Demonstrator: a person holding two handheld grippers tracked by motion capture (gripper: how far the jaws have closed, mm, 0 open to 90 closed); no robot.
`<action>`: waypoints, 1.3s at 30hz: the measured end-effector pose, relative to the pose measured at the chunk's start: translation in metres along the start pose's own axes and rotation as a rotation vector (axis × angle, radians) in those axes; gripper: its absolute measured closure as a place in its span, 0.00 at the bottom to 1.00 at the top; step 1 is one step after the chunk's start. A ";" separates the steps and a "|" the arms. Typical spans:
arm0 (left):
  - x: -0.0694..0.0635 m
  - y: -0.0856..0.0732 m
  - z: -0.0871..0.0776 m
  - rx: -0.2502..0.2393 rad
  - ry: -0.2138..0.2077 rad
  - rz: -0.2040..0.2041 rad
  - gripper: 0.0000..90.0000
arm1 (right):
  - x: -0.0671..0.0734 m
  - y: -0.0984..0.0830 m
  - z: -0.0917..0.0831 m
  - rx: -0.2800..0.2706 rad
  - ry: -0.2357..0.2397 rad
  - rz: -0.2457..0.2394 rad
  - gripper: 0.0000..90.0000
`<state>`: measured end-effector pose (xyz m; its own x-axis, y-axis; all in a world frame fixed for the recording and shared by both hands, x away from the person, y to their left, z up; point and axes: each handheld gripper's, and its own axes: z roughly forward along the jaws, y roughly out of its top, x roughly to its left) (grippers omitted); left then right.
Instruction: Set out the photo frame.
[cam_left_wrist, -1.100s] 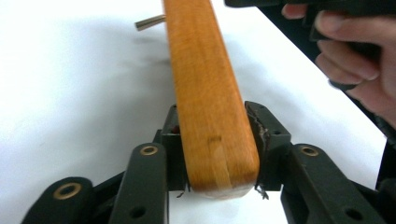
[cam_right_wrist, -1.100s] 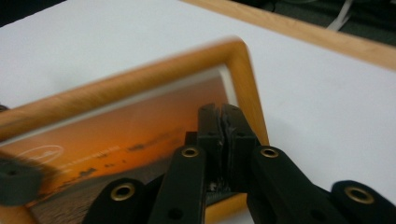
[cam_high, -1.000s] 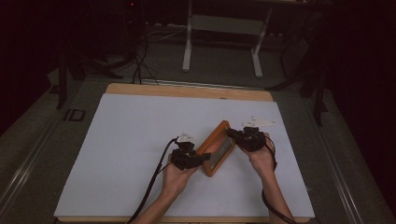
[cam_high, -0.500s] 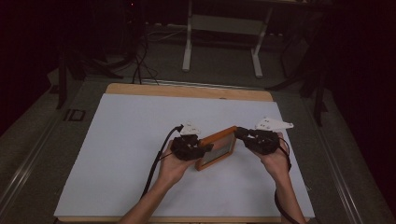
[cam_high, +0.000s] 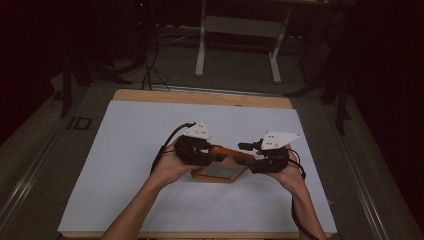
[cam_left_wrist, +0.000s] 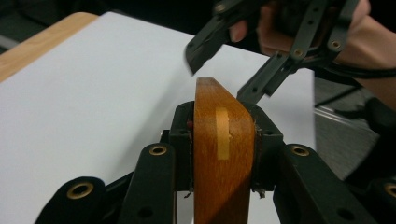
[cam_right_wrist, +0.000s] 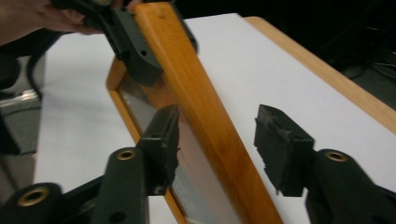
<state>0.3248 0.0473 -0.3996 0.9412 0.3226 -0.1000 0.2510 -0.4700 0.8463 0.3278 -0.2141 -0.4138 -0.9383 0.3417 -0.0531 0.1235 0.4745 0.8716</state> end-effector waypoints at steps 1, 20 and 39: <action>0.000 0.000 0.001 0.002 -0.011 0.008 0.77 | 0.001 0.001 0.002 0.009 0.010 -0.011 0.53; 0.003 -0.019 -0.008 -0.132 0.008 -0.021 0.54 | 0.010 0.001 0.010 0.067 0.086 -0.117 0.76; 0.020 -0.108 0.022 -0.168 -0.010 -0.258 0.45 | 0.003 -0.009 0.002 0.028 0.074 -0.076 0.76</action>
<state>0.3212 0.0867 -0.5043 0.8538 0.4048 -0.3273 0.4419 -0.2312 0.8668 0.3242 -0.2154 -0.4226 -0.9665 0.2435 -0.0812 0.0593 0.5196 0.8523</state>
